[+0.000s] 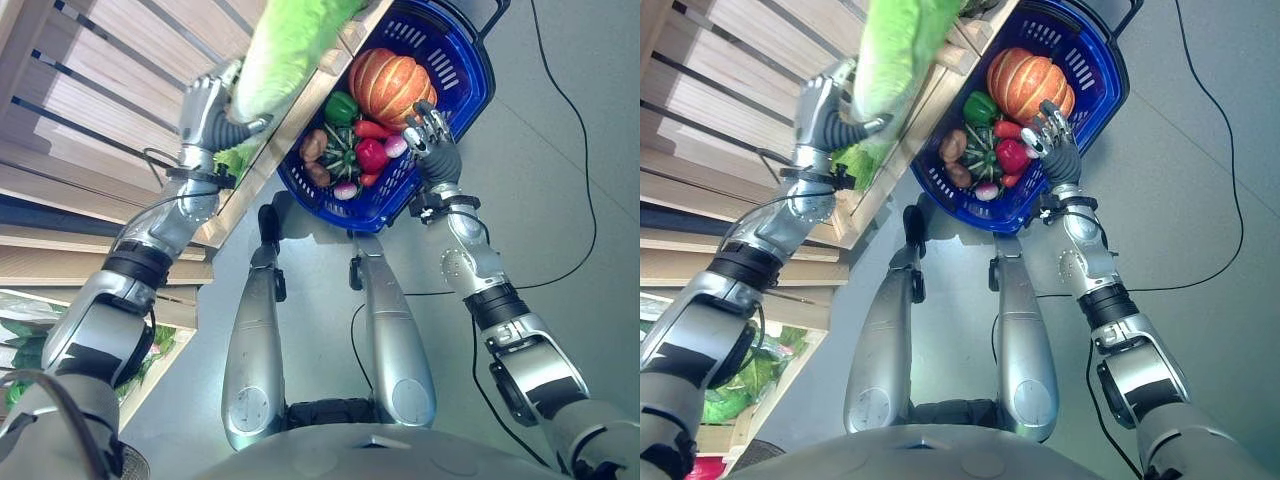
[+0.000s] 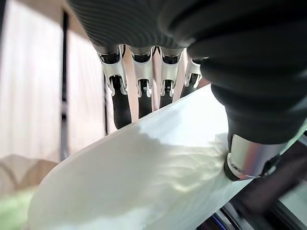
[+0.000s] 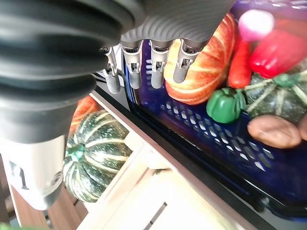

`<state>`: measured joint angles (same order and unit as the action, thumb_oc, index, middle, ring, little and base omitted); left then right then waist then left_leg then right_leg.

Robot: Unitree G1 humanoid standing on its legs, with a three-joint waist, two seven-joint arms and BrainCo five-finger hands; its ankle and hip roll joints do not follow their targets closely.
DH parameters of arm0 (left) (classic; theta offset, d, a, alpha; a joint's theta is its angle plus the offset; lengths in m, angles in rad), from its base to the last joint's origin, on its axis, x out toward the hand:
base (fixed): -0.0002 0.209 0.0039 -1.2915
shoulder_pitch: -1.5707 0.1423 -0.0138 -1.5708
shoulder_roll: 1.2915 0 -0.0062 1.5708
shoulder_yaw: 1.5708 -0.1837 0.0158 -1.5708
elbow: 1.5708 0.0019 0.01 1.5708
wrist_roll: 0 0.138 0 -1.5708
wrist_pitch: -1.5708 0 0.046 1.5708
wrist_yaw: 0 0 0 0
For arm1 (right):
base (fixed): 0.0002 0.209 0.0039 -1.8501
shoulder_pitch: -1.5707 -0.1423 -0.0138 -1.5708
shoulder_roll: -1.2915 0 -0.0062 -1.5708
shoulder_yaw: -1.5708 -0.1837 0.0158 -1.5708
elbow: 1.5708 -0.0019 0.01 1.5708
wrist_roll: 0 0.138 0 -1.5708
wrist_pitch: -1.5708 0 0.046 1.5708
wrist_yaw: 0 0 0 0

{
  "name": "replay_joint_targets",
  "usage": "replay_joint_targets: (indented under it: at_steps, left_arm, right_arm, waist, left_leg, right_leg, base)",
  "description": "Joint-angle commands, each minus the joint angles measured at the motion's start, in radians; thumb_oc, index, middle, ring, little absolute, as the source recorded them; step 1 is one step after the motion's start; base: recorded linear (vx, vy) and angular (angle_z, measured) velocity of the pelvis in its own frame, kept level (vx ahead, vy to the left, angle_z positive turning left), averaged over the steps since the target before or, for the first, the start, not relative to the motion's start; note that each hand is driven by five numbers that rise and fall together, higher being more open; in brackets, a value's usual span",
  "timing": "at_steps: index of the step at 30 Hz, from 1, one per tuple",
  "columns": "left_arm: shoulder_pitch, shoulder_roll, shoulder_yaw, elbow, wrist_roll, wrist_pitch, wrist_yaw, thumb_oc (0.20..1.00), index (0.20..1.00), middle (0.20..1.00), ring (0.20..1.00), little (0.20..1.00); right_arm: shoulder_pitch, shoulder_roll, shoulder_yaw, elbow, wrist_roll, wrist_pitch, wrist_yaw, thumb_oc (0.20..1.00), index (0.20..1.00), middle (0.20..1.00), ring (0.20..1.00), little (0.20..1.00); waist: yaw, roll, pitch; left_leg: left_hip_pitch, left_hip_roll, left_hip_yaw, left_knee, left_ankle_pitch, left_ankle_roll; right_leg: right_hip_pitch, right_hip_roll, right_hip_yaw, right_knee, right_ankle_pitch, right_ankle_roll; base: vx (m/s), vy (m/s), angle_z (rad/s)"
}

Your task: Pick up fruits and vegetables into the basket

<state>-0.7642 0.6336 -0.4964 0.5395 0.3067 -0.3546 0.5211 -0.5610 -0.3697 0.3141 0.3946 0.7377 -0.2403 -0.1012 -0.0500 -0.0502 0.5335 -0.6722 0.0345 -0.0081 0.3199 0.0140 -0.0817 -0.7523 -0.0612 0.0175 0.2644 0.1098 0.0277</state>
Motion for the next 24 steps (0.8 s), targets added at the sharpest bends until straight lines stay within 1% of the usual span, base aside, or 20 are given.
replay_joint_targets:
  at_steps: [1,2,3,4,5,10,13,18,21,24]
  left_arm:
    - [-0.014,-0.026,0.029,-0.1,-0.061,-0.061,-0.045,0.2,0.2,0.2,0.2,0.2]
    - [-0.021,-0.028,0.019,-0.108,-0.073,-0.057,-0.073,0.2,0.2,0.2,0.2,0.2]
    - [-0.026,-0.035,0.004,-0.117,-0.091,-0.052,-0.111,0.2,0.2,0.2,0.2,0.2]
    - [-0.029,-0.035,0.002,-0.119,-0.095,-0.051,-0.118,0.2,0.2,0.2,0.2,0.2]
    - [-0.03,-0.044,-0.01,-0.127,-0.108,-0.04,-0.157,0.2,0.2,0.2,0.2,0.2]
    - [-0.041,-0.058,-0.055,-0.159,-0.123,-0.005,-0.241,0.2,0.2,0.2,0.2,0.2]
    - [-0.046,-0.058,-0.067,-0.179,-0.13,0.01,-0.263,0.2,0.2,0.2,0.2,0.2]
    - [-0.048,-0.068,-0.107,-0.199,-0.13,0.042,-0.32,0.2,0.2,0.2,0.2,0.2]
    - [-0.058,-0.063,-0.128,-0.206,-0.132,0.049,-0.357,0.2,0.2,0.2,0.2,0.2]
    - [-0.057,-0.061,-0.138,-0.216,-0.137,0.049,-0.373,0.2,0.2,0.2,0.2,0.2]
  right_arm:
    - [0.004,-0.012,0.004,-0.104,0.028,-0.018,0.02,1.0,1.0,1.0,1.0,1.0]
    - [-0.005,-0.011,0.006,-0.105,0.033,-0.015,0.017,1.0,1.0,1.0,1.0,1.0]
    - [-0.006,-0.007,0.013,-0.106,0.034,-0.013,0.013,1.0,1.0,1.0,1.0,1.0]
    - [-0.01,-0.007,0.013,-0.106,0.034,-0.013,0.013,1.0,1.0,1.0,1.0,1.0]
    - [-0.01,-0.001,0.016,-0.107,0.036,-0.01,0.015,1.0,1.0,1.0,1.0,1.0]
    - [-0.018,0.006,0.027,-0.118,0.034,0.006,0.02,1.0,1.0,1.0,1.0,1.0]
    - [-0.017,0.009,0.032,-0.124,0.033,0.008,0.021,1.0,1.0,1.0,1.0,1.0]
    - [-0.013,0.01,0.051,-0.129,0.049,0.005,0.049,1.0,1.0,1.0,1.0,1.0]
    - [-0.022,0.004,0.061,-0.142,0.059,0.012,0.071,1.0,1.0,1.0,1.0,1.0]
    - [-0.021,0.002,0.068,-0.155,0.065,0.017,0.076,1.0,1.0,1.0,1.0,1.0]
  waist:
    - [-0.006,0.043,-0.014]
    - [-0.005,0.043,-0.014]
    - [-0.005,0.041,-0.014]
    - [-0.005,0.042,-0.014]
    - [-0.006,0.041,-0.014]
    - [-0.008,0.04,-0.014]
    - [-0.008,0.041,-0.014]
    - [-0.007,0.034,-0.014]
    - [-0.009,0.032,-0.014]
    - [-0.009,0.03,-0.014]
  left_leg:
    - [0.002,-0.034,0.017,-0.047,0.022,0.016]
    - [-0.001,-0.034,0.018,-0.051,0.028,0.016]
    - [0.005,-0.034,0.018,-0.049,0.022,0.017]
    - [0.001,-0.035,0.018,-0.052,0.028,0.017]
    - [0.005,-0.035,0.02,-0.048,0.021,0.018]
    - [0.001,-0.035,0.021,-0.045,0.02,0.02]
    - [-0.002,-0.036,0.02,-0.049,0.026,0.021]
    - [0.006,-0.037,0.021,-0.05,0.018,0.023]
    - [-0.001,-0.036,0.023,-0.05,0.023,0.022]
    - [0.0,-0.036,0.022,-0.05,0.023,0.022]
  right_leg:
    - [0.072,0.005,-0.061,0.063,-0.1,0.04]
    - [0.069,0.006,-0.062,0.06,-0.093,0.041]
    - [0.075,0.006,-0.062,0.062,-0.097,0.043]
    - [0.071,0.006,-0.062,0.059,-0.091,0.043]
    - [0.074,0.007,-0.061,0.063,-0.096,0.044]
    - [0.069,0.008,-0.059,0.065,-0.092,0.048]
    - [0.067,0.007,-0.058,0.06,-0.085,0.049]
    - [0.073,0.006,-0.061,0.057,-0.086,0.053]
    - [0.065,0.006,-0.061,0.056,-0.078,0.056]
    - [0.069,0.005,-0.061,0.053,-0.077,0.057]
  base:
    - [0.0,0.0,0.0]
    - [0.0,0.0,0.0]
    - [0.0,0.0,0.0]
    - [0.0,0.0,0.0]
    - [0.0,0.0,0.0]
    - [0.0,0.0,0.0]
    - [0.0,0.0,0.0]
    - [0.0,0.0,0.0]
    - [0.0,0.0,0.0]
    - [0.0,0.0,0.0]
